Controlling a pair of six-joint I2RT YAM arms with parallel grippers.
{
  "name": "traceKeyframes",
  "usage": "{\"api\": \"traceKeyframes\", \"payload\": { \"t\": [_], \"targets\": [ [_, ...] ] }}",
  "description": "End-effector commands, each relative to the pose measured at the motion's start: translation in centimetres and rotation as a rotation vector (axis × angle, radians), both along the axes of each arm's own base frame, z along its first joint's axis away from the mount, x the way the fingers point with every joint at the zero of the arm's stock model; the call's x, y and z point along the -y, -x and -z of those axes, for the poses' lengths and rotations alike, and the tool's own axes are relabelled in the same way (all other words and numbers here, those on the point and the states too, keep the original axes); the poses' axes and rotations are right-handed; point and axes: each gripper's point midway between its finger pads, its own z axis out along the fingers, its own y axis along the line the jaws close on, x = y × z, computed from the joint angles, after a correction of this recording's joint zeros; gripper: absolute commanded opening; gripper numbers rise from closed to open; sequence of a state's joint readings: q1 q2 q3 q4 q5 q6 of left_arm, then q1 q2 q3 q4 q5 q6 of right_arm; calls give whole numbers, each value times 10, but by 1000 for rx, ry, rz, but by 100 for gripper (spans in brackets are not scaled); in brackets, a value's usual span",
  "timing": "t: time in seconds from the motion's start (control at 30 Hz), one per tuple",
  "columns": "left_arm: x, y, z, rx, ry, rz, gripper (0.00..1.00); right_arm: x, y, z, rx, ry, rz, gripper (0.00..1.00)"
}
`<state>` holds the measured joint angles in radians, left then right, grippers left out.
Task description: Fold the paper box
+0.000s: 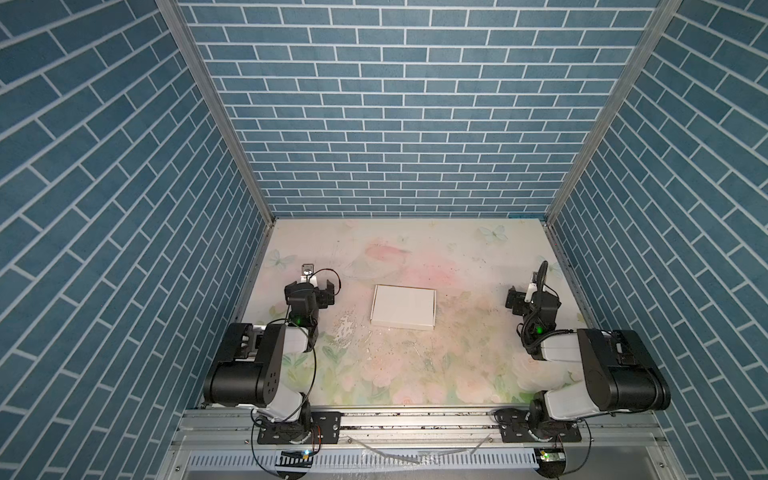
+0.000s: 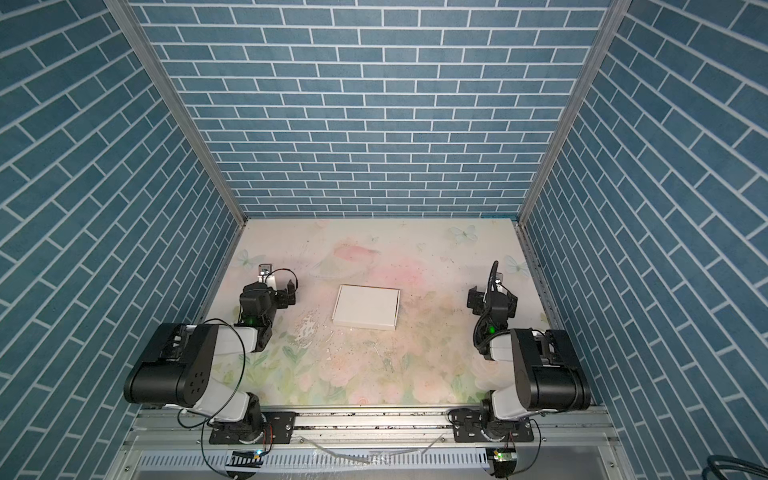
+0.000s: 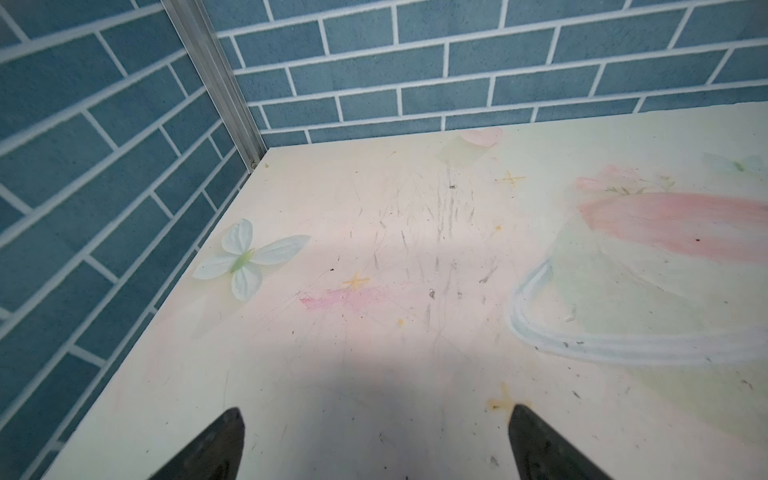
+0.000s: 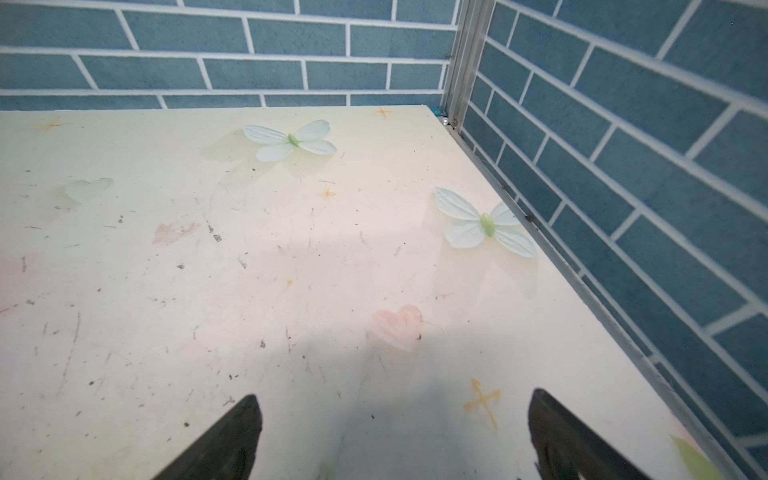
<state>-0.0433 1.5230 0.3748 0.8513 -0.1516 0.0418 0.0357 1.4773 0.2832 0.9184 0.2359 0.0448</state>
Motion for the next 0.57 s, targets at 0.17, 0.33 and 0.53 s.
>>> {"api": "traceKeyframes", "payload": {
  "t": [0.17, 0.33, 0.53],
  "targets": [
    [0, -3, -6, 21, -4, 10, 100, -13, -21, -8, 28, -12, -105, 99],
    [0, -4, -6, 19, -4, 11, 100, -7, -23, -8, 26, -17, -73, 99],
    [0, -4, -5, 20, -3, 12, 100, -8, -23, -7, 22, -19, -73, 99]
  ]
}}
